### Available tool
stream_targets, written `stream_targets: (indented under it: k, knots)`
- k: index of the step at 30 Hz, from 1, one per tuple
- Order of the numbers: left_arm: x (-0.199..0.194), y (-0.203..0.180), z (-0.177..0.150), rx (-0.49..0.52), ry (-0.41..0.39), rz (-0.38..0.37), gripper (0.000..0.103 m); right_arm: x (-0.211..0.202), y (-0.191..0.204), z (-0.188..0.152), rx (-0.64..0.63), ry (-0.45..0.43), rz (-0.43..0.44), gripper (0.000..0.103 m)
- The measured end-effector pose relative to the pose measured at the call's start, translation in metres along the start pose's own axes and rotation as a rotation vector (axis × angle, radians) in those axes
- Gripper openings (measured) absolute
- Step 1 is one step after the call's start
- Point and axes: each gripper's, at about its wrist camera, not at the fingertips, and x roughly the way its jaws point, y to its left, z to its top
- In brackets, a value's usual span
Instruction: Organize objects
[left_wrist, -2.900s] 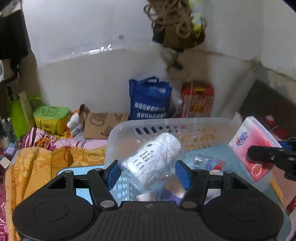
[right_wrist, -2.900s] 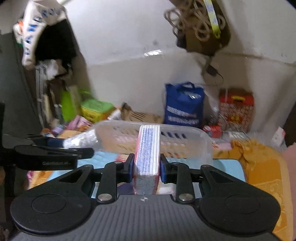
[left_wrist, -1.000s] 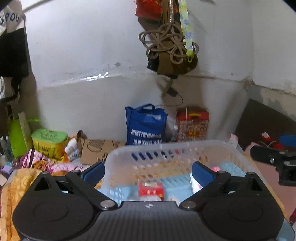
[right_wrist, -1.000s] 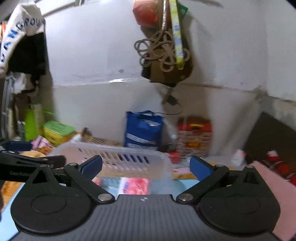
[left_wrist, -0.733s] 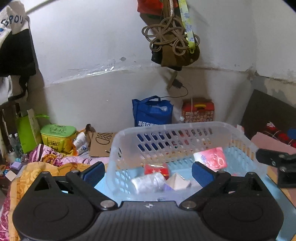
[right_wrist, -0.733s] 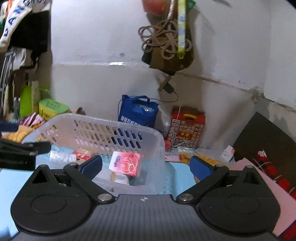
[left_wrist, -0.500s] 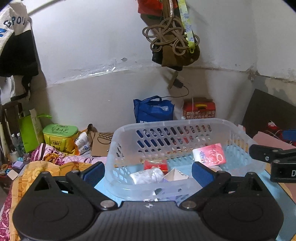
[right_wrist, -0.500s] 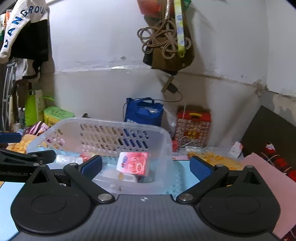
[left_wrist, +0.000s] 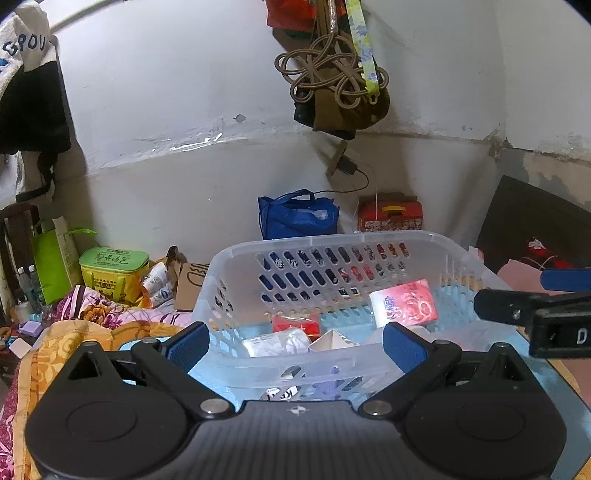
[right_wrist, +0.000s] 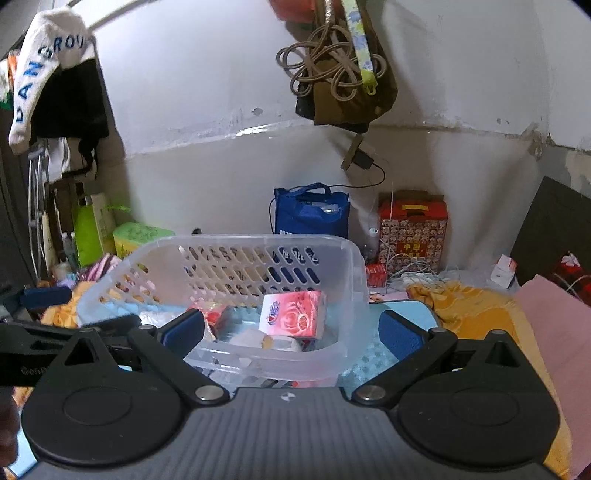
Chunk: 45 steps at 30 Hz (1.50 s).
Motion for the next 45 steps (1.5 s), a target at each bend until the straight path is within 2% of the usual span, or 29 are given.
stream_targets:
  k: [14, 21, 35, 41, 45]
  knots:
    - [0.0013, 0.0048, -0.0001, -0.021, 0.002, -0.002, 0.101, 0.0012, -0.0022, 0.0017, 0.01, 0.011, 0.012, 0.103]
    - [0.0018, 0.0065, 0.0002, -0.025, 0.003, -0.001, 0.101, 0.0039, -0.0057, 0.0018, 0.016, 0.044, 0.024, 0.103]
    - [0.0014, 0.0081, -0.0006, -0.034, 0.009, -0.012, 0.101, 0.0005, -0.0016, 0.0006, -0.022, 0.045, 0.02, 0.103]
    - [0.0022, 0.006, -0.0024, -0.044, 0.053, -0.029, 0.101, 0.0018, -0.0037, 0.0015, -0.018, 0.088, 0.028, 0.103]
    - [-0.0007, 0.0029, -0.003, -0.033, 0.049, -0.029, 0.101, -0.0002, -0.0031, 0.0014, -0.035, 0.093, 0.014, 0.103]
